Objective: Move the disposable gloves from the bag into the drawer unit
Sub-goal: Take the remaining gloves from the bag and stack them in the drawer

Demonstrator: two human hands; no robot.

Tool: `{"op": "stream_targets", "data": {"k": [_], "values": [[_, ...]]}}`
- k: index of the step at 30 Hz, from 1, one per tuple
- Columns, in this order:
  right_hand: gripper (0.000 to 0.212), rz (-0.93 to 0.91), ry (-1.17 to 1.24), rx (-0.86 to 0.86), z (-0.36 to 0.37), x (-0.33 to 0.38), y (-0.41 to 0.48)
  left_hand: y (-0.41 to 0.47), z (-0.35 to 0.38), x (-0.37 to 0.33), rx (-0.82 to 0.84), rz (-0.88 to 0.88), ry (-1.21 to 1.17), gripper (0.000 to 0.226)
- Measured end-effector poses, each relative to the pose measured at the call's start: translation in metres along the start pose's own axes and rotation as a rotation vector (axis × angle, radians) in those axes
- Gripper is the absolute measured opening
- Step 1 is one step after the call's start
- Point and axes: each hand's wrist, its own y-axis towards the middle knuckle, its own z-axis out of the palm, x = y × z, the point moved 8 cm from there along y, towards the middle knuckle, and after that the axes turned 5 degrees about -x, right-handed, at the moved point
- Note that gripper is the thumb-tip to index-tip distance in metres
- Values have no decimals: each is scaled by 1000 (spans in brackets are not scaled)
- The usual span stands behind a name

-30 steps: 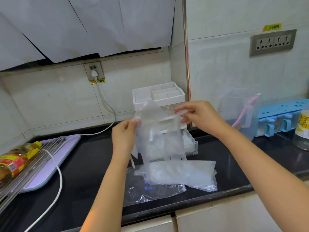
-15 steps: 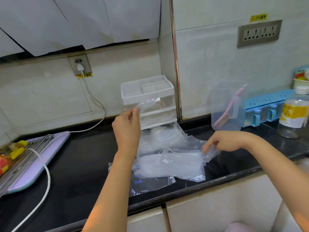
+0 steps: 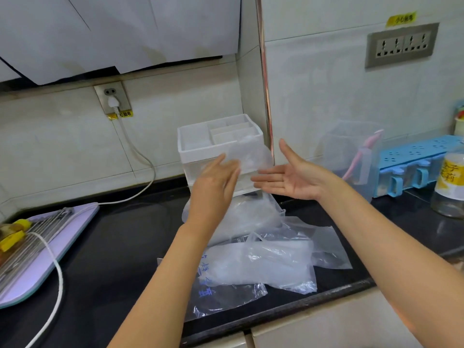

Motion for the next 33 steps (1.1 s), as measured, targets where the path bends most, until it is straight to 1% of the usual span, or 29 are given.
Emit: {"op": "stream_targets", "data": {"k": [1, 2, 3, 4, 5, 7, 8, 10, 11, 14, 15, 18, 19, 20, 21, 22, 23, 25, 27, 30, 31, 33], "values": [[84, 9, 25, -11, 1, -2, 7, -5, 10, 1, 54, 52, 24, 31], [73, 8, 22, -43, 1, -4, 17, -11, 19, 6, 112, 84, 47, 32], [56, -6, -27, -97, -2, -7, 26, -17, 29, 11, 183, 111, 73, 32], [39, -33, -142, -159, -6, -9, 34, -25, 41, 18, 278, 113, 94, 31], [28, -69, -312, -223, -9, -10, 39, -32, 52, 25, 386, 88, 106, 29], [20, -137, -670, -346, -15, -13, 46, -49, 67, 39, 622, -91, 62, 27], [16, -157, -800, -407, -18, -16, 48, -57, 71, 47, 696, -222, 10, 31], [8, -186, -941, -514, -20, -20, 52, -64, 74, 61, 714, -429, -60, 37], [4, -204, -973, -553, -20, -21, 53, -65, 75, 66, 709, -492, -67, 37], [6, -263, -966, -606, -19, -26, 60, -65, 83, 77, 783, -565, 28, 32], [7, -284, -939, -622, -19, -27, 60, -62, 84, 78, 779, -574, 62, 33], [10, -332, -790, -656, -19, -32, 61, -47, 84, 68, 651, -618, 61, 27], [11, -342, -744, -665, -20, -34, 60, -46, 86, 61, 651, -638, 53, 25], [14, -351, -720, -679, -21, -36, 60, -49, 92, 56, 709, -657, 70, 27], [15, -359, -741, -693, -22, -36, 59, -56, 99, 50, 812, -671, 114, 28], [14, -368, -811, -705, -21, -36, 59, -64, 106, 47, 919, -684, 161, 28], [12, -375, -914, -710, -19, -35, 59, -70, 112, 48, 986, -693, 183, 28], [11, -394, -1127, -699, -13, -32, 59, -77, 119, 56, 1065, -716, 186, 26], [13, -374, -1315, -683, -9, -29, 59, -80, 124, 70, 1106, -744, 203, 27], [20, -282, -1546, -667, -7, -25, 55, -89, 131, 90, 1172, -739, 253, 31], [21, -303, -1592, -677, -4, -21, 53, -89, 131, 94, 1166, -748, 253, 30], [18, -441, -1618, -701, 5, -12, 49, -88, 130, 99, 1149, -761, 254, 28]]}}
